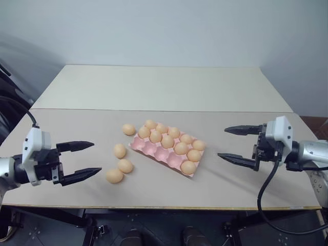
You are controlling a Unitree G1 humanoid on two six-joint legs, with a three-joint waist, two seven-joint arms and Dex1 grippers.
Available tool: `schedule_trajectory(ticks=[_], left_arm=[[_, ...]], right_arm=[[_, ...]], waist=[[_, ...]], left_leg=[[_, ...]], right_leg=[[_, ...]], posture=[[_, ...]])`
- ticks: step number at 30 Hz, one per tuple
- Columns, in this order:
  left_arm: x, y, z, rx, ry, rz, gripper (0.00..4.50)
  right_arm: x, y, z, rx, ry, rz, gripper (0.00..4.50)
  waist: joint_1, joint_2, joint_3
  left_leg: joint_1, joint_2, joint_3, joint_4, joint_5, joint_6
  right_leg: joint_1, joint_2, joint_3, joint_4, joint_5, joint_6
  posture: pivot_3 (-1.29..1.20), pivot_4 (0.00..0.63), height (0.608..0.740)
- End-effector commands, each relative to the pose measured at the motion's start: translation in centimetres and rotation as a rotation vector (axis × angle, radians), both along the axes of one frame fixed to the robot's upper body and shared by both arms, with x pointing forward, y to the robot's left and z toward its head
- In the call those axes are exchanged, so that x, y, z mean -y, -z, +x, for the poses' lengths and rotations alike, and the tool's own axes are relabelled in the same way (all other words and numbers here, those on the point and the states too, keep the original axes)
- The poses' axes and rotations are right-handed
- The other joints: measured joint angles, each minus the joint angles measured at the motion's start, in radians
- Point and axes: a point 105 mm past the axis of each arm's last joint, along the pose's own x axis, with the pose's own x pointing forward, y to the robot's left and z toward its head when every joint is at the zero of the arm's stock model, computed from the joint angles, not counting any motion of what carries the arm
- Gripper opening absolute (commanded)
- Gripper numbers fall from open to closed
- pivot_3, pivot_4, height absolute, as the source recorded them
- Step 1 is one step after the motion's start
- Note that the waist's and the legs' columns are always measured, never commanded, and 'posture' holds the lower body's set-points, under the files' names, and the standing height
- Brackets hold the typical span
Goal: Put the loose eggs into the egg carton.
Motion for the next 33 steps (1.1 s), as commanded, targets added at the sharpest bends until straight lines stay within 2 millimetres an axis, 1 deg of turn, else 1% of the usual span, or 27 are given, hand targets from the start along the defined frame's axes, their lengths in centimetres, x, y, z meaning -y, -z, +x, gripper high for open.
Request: schedule_trajectory(ticks=[1, 3, 5, 11, 14, 20, 24, 26, 30, 33], left_arm=[[0.1, -0.8, 0.4, 0.034, -0.012, -0.007, 4.49], [0.0, -1.1, 0.7, 0.031, -0.034, -0.035, 4.49], [0.1, -1.2, 0.5, 0.025, -0.014, -0.033, 4.49], [0.0, -0.9, 0.4, 0.027, -0.007, -0.009, 4.49], [-0.1, -0.8, 0.3, 0.029, -0.010, -0.005, 4.49], [-0.6, -0.1, 0.0, -0.005, -0.006, 0.014, 4.49], [-0.6, 0.7, 0.3, -0.038, 0.019, 0.080, 4.49], [-0.6, 1.5, 0.2, -0.059, 0.053, 0.148, 4.49], [-0.4, 2.8, 0.1, -0.094, 0.115, 0.248, 4.49], [0.2, 3.8, 0.5, -0.098, 0.161, 0.307, 4.49]], right_arm=[[0.0, -1.3, -0.4, 0.058, -0.007, 0.013, 4.50], [0.0, -1.3, -0.5, 0.057, -0.008, 0.013, 4.50], [0.0, -1.3, -0.5, 0.057, -0.008, 0.014, 4.50], [0.1, -1.2, -0.6, 0.053, -0.016, 0.009, 4.50], [0.0, -1.6, -0.5, 0.057, -0.029, 0.008, 4.50], [-0.2, -1.5, -1.4, 0.021, -0.096, -0.024, 4.50], [-0.4, -1.4, -2.3, -0.014, -0.165, -0.048, 4.50], [-0.4, -1.4, -2.6, -0.022, -0.184, -0.056, 4.50], [-0.5, -1.4, -2.7, -0.025, -0.196, -0.060, 4.50], [-0.6, -1.3, -2.8, -0.023, -0.199, -0.062, 4.50]], waist=[[0.000, 0.000, 0.000], [0.000, 0.000, 0.000], [0.000, 0.000, 0.000], [0.000, 0.000, 0.000], [0.000, 0.000, 0.000], [0.000, 0.000, 0.000], [0.001, 0.000, 0.000], [0.002, 0.000, 0.000], [0.002, 0.000, 0.000], [0.003, 0.000, 0.000]], left_leg=[[0.000, 0.000, 0.000, 0.000, 0.000, 0.000], [0.000, 0.000, 0.000, 0.000, 0.000, 0.000], [0.000, 0.000, 0.000, 0.000, 0.000, 0.000], [0.000, 0.000, 0.000, 0.000, 0.000, 0.000], [0.000, 0.000, 0.000, 0.000, 0.000, 0.000], [0.000, 0.000, 0.000, 0.000, 0.000, 0.000], [0.000, 0.000, 0.000, 0.000, 0.000, 0.000], [0.000, 0.000, 0.000, 0.000, 0.000, 0.000], [0.000, 0.000, 0.000, 0.000, 0.000, 0.000], [0.000, 0.000, 0.000, 0.000, 0.000, 0.000]], right_leg=[[0.000, 0.000, 0.000, 0.000, 0.000, 0.000], [0.000, 0.000, 0.000, 0.000, 0.000, 0.000], [0.000, 0.000, 0.000, 0.000, 0.000, 0.000], [0.000, 0.000, 0.000, 0.000, 0.000, 0.000], [0.000, 0.000, 0.000, 0.000, 0.000, 0.000], [-0.001, 0.000, 0.000, 0.000, 0.000, 0.000], [0.000, 0.000, 0.000, 0.000, 0.000, 0.000], [0.000, 0.000, 0.000, 0.000, 0.000, 0.000], [-0.001, 0.000, 0.000, 0.000, 0.000, 0.000], [-0.001, 0.000, 0.000, 0.000, 0.000, 0.000]], posture=[[0.00, 0.150, 0.740], [0.00, 0.150, 0.740], [0.00, 0.150, 0.740], [0.00, 0.150, 0.740], [0.00, 0.150, 0.740], [0.00, 0.150, 0.740], [0.00, 0.150, 0.740], [0.00, 0.150, 0.740], [0.00, 0.150, 0.740], [0.00, 0.150, 0.740]])
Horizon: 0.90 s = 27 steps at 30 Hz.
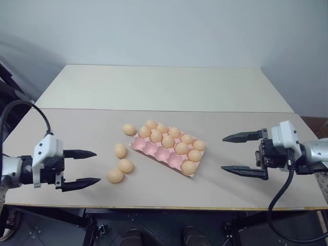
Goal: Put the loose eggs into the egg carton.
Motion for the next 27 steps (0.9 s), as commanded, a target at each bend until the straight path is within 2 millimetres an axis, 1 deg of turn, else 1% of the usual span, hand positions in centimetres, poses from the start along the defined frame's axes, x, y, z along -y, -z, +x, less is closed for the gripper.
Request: schedule_trajectory(ticks=[1, 5, 13, 20, 23, 27], left_arm=[[0.6, 0.5, 0.4, 0.022, 0.066, 0.076, 4.49], [1.2, 1.4, 1.1, 0.018, 0.087, 0.091, 4.49], [2.3, 3.8, 2.2, 0.005, 0.143, 0.154, 4.49], [3.1, 5.3, 3.1, 0.001, 0.142, 0.186, 4.49], [3.0, 5.4, 3.3, -0.001, 0.132, 0.202, 3.92], [2.8, 5.3, 3.1, -0.003, 0.138, 0.205, 2.80]], right_arm=[[-0.1, -1.0, -0.4, 0.042, -0.014, -0.002, 4.50], [-0.2, -1.1, -0.5, 0.046, -0.013, -0.001, 4.50], [-0.1, -1.1, -0.7, 0.055, 0.000, -0.003, 4.50], [-0.1, -1.3, -0.8, 0.062, 0.013, -0.001, 4.50], [0.0, -1.4, -0.9, 0.066, 0.020, 0.001, 4.50], [0.0, -1.4, -0.9, 0.070, 0.027, 0.002, 4.50]], waist=[[0.000, 0.000, 0.000], [0.001, 0.000, 0.000], [0.001, 0.000, 0.000], [0.000, 0.000, 0.000], [-0.001, 0.000, 0.000], [0.000, 0.000, 0.000]], left_leg=[[0.000, 0.000, 0.000, 0.000, 0.000, 0.000], [0.000, 0.000, 0.000, 0.000, 0.000, 0.000], [-0.001, 0.000, 0.000, 0.000, 0.000, 0.000], [-0.001, 0.000, 0.000, 0.000, 0.000, 0.000], [-0.001, 0.000, 0.000, 0.001, 0.000, 0.000], [-0.001, 0.000, 0.000, 0.001, 0.000, 0.000]], right_leg=[[0.000, 0.000, 0.000, 0.000, 0.000, 0.000], [0.000, 0.000, 0.000, 0.000, 0.000, 0.000], [0.000, 0.000, 0.000, 0.000, 0.000, 0.000], [0.000, 0.000, 0.000, 0.000, 0.000, 0.000], [0.000, 0.000, 0.000, 0.000, 0.000, 0.000], [0.000, 0.000, 0.000, 0.000, 0.000, 0.000]], posture=[[0.00, 0.150, 0.740], [0.00, 0.150, 0.740], [0.00, 0.150, 0.740], [0.00, 0.150, 0.740], [0.00, 0.150, 0.740], [0.00, 0.150, 0.740]])
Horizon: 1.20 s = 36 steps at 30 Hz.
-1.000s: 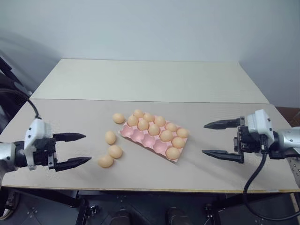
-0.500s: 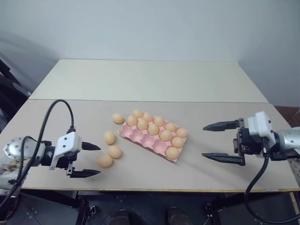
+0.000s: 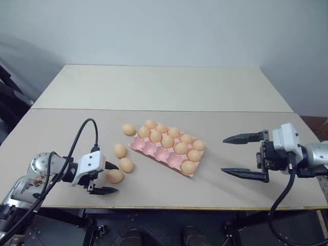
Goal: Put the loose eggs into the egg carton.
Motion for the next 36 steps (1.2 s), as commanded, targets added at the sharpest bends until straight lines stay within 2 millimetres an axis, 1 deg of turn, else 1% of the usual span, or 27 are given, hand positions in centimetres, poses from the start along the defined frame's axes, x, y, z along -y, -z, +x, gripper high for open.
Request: schedule_trajectory(ticks=[1, 3, 7, 10, 12, 14, 18, 21, 23, 25, 26, 30, 36], left_arm=[[-0.2, -0.6, 0.1, 0.026, 0.010, 0.014, 2.45], [-0.5, -0.8, 0.0, 0.042, 0.005, 0.024, 1.86], [-0.9, -1.7, -0.5, 0.048, 0.006, 0.012, 1.86], [-1.4, -3.1, -1.0, 0.061, 0.020, -0.010, 1.86], [-1.5, -4.9, -1.3, 0.076, 0.031, -0.066, 1.86], [-1.1, -7.1, -1.1, 0.109, 0.040, -0.152, 1.86], [0.0, -9.3, -0.7, 0.142, 0.071, -0.259, 1.86], [2.8, -10.9, 0.4, 0.180, 0.143, -0.383, 1.86], [4.8, -11.2, 1.3, 0.183, 0.186, -0.434, 1.86], [6.8, -11.0, 2.1, 0.182, 0.243, -0.453, 1.86], [8.0, -10.8, 2.6, 0.186, 0.267, -0.455, 1.86], [11.1, -9.8, 3.8, 0.176, 0.334, -0.447, 1.86], [13.6, -7.8, 5.4, 0.167, 0.368, -0.404, 1.86]], right_arm=[[0.1, -1.3, -0.4, 0.054, 0.005, 0.006, 4.50], [0.1, -1.3, -0.4, 0.057, 0.010, 0.008, 4.50], [0.1, -1.2, -0.3, 0.059, 0.016, 0.011, 4.50], [0.1, -1.2, -0.4, 0.060, 0.020, 0.014, 4.50], [0.1, -1.1, -0.4, 0.061, 0.024, 0.017, 4.50], [0.1, -1.1, -0.3, 0.063, 0.031, 0.022, 4.50], [0.1, -1.1, -0.3, 0.066, 0.036, 0.026, 4.50], [0.1, -1.1, -0.3, 0.072, 0.045, 0.030, 4.50], [0.2, -1.2, -0.3, 0.078, 0.053, 0.032, 4.50], [0.2, -1.3, -0.3, 0.083, 0.060, 0.033, 4.50], [0.2, -1.3, -0.3, 0.087, 0.066, 0.032, 4.50], [0.4, -1.5, -0.4, 0.099, 0.084, 0.031, 4.50], [0.5, -1.6, -1.0, 0.099, 0.096, 0.041, 4.50]], waist=[[0.000, 0.000, 0.000], [0.000, 0.000, 0.000], [-0.001, 0.000, 0.000], [0.000, 0.000, 0.000], [0.000, 0.000, 0.000], [0.001, 0.000, 0.000], [0.003, 0.000, 0.000], [0.008, 0.000, 0.000], [0.009, 0.000, 0.000], [0.012, 0.000, 0.000], [0.013, 0.000, 0.000], [0.010, 0.000, 0.000], [0.002, 0.000, 0.000]], left_leg=[[0.000, 0.000, 0.000, 0.000, 0.000, 0.000], [0.000, 0.000, 0.000, 0.000, 0.000, 0.000], [0.000, 0.000, 0.000, 0.000, 0.000, 0.000], [0.000, 0.000, 0.000, 0.000, 0.000, 0.000], [0.000, 0.000, 0.000, 0.000, 0.000, 0.000], [0.000, 0.000, 0.000, 0.000, 0.000, 0.000], [0.000, 0.000, 0.000, 0.001, 0.000, 0.000], [0.000, 0.000, 0.000, 0.001, 0.000, 0.000], [-0.002, 0.000, -0.002, 0.005, 0.000, 0.000], [-0.003, 0.000, -0.003, 0.007, 0.000, 0.000], [-0.003, 0.000, -0.003, 0.008, 0.000, 0.000], [-0.004, -0.001, -0.003, 0.009, 0.000, 0.000], [-0.004, -0.001, -0.004, 0.009, 0.000, 0.000]], right_leg=[[0.000, 0.000, 0.000, 0.000, 0.000, 0.000], [0.000, 0.000, 0.000, 0.000, 0.000, 0.000], [0.000, 0.000, 0.000, 0.000, 0.000, 0.000], [0.000, 0.000, 0.000, 0.000, 0.000, 0.000], [0.000, 0.000, 0.000, 0.000, 0.000, 0.000], [0.000, 0.000, 0.000, 0.000, 0.000, 0.000], [0.000, 0.000, -0.001, 0.000, 0.000, 0.000], [0.000, 0.000, -0.001, 0.000, 0.000, 0.000], [0.001, 0.000, -0.002, 0.001, 0.000, 0.000], [0.002, 0.000, -0.003, 0.001, 0.000, 0.001], [0.002, 0.000, -0.003, 0.001, 0.000, 0.001], [0.002, 0.000, -0.002, 0.000, 0.000, 0.001], [0.002, 0.000, -0.002, 0.001, 0.001, 0.001]], posture=[[0.00, 0.150, 0.740], [0.00, 0.150, 0.740], [0.00, 0.150, 0.740], [0.00, 0.150, 0.740], [0.00, 0.150, 0.740], [0.00, 0.150, 0.740], [0.00, 0.150, 0.740], [0.00, 0.150, 0.740], [0.00, 0.150, 0.740], [0.00, 0.150, 0.740], [0.00, 0.150, 0.740], [0.00, 0.150, 0.740], [0.00, 0.150, 0.740]])
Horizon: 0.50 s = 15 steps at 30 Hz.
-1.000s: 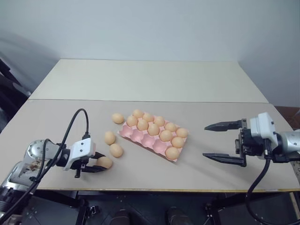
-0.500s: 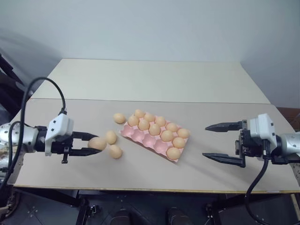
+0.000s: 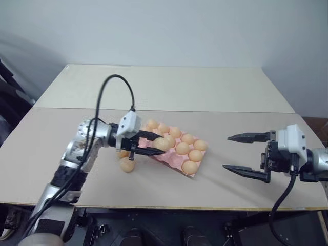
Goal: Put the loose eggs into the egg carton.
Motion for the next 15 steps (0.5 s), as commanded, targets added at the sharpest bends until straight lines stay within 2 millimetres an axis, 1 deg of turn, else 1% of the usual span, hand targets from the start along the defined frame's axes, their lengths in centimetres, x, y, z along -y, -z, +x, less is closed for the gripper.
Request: schedule_trajectory(ticks=[1, 11, 13, 14, 15], left_arm=[[1.2, 0.3, 0.7, 0.048, 0.021, 0.028, 1.86], [4.0, 1.9, 1.1, 0.054, 0.055, 0.064, 1.86], [4.4, 2.3, 1.3, 0.058, 0.036, 0.082, 2.36], [4.4, 2.5, 1.3, 0.060, 0.033, 0.087, 2.54], [4.4, 2.5, 1.4, 0.066, 0.030, 0.088, 2.90]], right_arm=[[-0.3, -1.2, -0.9, 0.049, -0.015, 0.010, 4.50], [-0.4, -1.4, -1.2, 0.046, -0.016, 0.029, 4.50], [-0.5, -1.4, -1.1, 0.047, -0.014, 0.029, 4.50], [-0.5, -1.4, -1.1, 0.047, -0.013, 0.029, 4.50], [-0.5, -1.4, -1.1, 0.047, -0.012, 0.029, 4.50]], waist=[[0.000, 0.000, 0.000], [0.000, 0.000, 0.000], [0.001, 0.000, 0.000], [0.002, 0.000, 0.000], [0.001, 0.000, 0.000]], left_leg=[[0.000, 0.000, 0.000, 0.000, 0.000, 0.000], [0.000, 0.000, -0.001, 0.000, 0.000, 0.000], [0.000, 0.000, -0.001, 0.000, 0.000, 0.000], [0.000, 0.000, -0.001, 0.000, 0.000, 0.000], [-0.001, 0.000, -0.001, 0.000, 0.000, 0.000]], right_leg=[[0.000, 0.000, 0.000, 0.000, 0.000, 0.000], [0.000, 0.000, 0.000, 0.000, 0.000, 0.000], [0.000, 0.000, 0.000, 0.000, 0.000, 0.000], [0.000, 0.000, 0.000, 0.000, 0.000, 0.000], [0.000, 0.000, 0.000, -0.001, 0.000, 0.000]], posture=[[0.00, 0.150, 0.740], [0.00, 0.150, 0.740], [0.00, 0.150, 0.740], [0.00, 0.150, 0.740], [0.00, 0.150, 0.740]])
